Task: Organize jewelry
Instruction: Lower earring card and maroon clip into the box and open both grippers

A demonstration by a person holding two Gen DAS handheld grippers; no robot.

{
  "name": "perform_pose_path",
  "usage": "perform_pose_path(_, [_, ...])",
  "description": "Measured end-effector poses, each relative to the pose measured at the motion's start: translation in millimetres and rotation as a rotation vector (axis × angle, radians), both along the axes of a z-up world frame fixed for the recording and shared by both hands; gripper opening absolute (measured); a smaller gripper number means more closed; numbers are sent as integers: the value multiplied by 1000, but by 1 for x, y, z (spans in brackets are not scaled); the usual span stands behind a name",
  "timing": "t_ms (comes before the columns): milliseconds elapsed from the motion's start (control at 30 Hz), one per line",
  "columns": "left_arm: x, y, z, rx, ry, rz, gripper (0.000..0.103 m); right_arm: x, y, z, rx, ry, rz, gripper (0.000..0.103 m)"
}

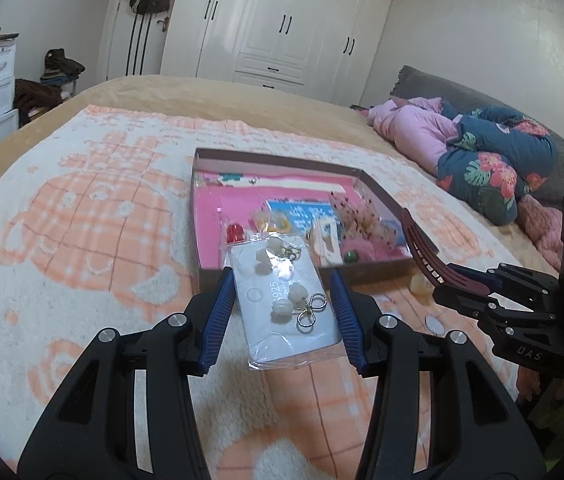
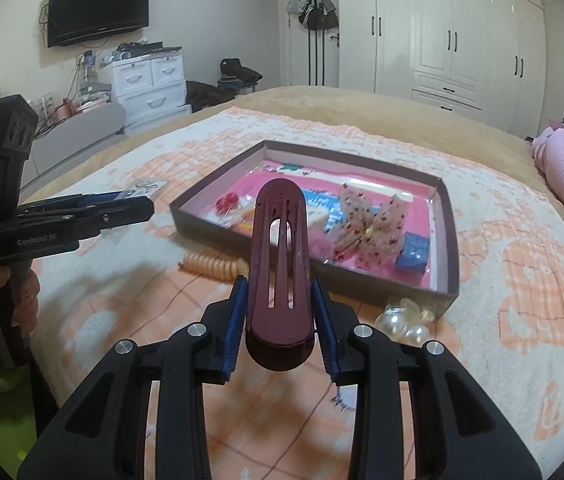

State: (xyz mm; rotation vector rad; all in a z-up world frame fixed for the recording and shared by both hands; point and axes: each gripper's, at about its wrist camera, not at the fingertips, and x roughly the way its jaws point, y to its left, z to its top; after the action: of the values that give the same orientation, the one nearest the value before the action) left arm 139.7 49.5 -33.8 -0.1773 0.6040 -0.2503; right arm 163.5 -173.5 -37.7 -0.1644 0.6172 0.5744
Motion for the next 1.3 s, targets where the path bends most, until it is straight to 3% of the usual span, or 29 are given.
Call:
perform_pose_path(367, [29, -3, 16, -15, -40, -9, 40, 33, -15, 16, 26, -56, -88, 32])
perform_pose_path(667, [65, -10, 21, -13, -50, -29, 40, 74, -29, 18, 32, -46, -170, 32])
perform_pose_path(967, [108, -13, 0, -3, 21, -23, 40, 116, -23, -6, 3, 29, -196, 32])
perform_pose_path(1300, [123, -15, -25, 15, 84, -19, 40, 137, -12, -37, -37, 117, -226, 32])
